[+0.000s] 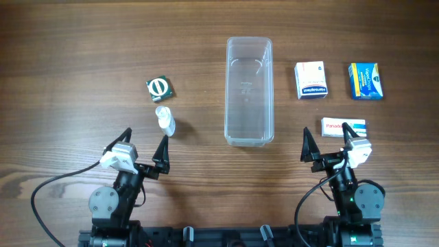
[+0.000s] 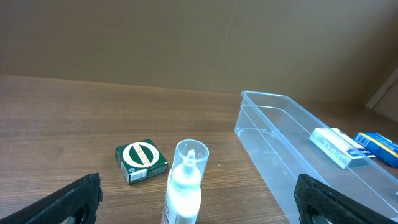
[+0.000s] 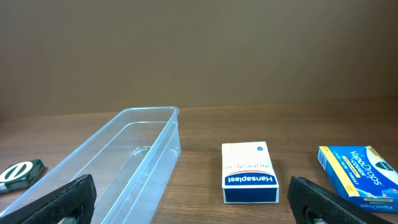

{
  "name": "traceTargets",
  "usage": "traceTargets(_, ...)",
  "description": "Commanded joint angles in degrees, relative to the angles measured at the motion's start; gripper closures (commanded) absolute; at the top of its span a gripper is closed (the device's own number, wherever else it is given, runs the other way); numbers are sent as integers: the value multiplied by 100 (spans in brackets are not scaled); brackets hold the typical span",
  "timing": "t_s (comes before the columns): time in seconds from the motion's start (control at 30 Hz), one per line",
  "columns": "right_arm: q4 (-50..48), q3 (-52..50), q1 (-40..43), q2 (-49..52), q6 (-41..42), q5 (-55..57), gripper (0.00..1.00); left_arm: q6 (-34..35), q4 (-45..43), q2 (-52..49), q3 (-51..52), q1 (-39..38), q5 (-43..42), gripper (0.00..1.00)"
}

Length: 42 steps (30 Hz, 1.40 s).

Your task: Pack container

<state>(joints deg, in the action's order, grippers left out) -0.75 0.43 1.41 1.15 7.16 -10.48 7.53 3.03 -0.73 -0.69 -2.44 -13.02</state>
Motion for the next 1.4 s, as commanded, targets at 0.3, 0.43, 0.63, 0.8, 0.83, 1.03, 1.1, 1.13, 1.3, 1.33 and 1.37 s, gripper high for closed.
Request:
traceTargets(0.3,-11,-13,-31,-72,-109,28,0,-111,13,57,37,48,-48,0)
traceTargets(0.43,-293,-13,-33,-72,168,-20,0,-111,11,57,37,48,-48,0)
traceTargets(0.63,-2039,-13,-31,-72,782,44,0,-111,11,57,37,48,-48,0)
traceTargets(0.8,-3346,190,-31,17,754,-363,0,-111,13,57,37,48,-48,0)
traceTargets(0.83,-3342,328,-33,94,575,-374,0,-111,11,57,37,48,-48,0)
traceTargets(1.03,-2347,2243,-31,1939,-1335,-483,0,-111,11,57,37,48,-48,0)
traceTargets(1.1,-1700,3115,-31,2905,-1338,-334,0,-111,11,57,37,48,-48,0)
traceTargets(1.13,-1062,3777,-28,3585,-1344,-256,0,-111,11,57,37,48,-48,0)
traceTargets(1.3,2706,7064,-26,6760,-1829,-155,0,-111,13,57,37,48,-48,0)
traceTargets(1.33,3530,7705,-26,7355,-2052,-136,0,-111,11,57,37,48,-48,0)
traceTargets(1.37,4568,8542,-26,8212,-2251,-20,0,-111,11,57,37,48,-48,0)
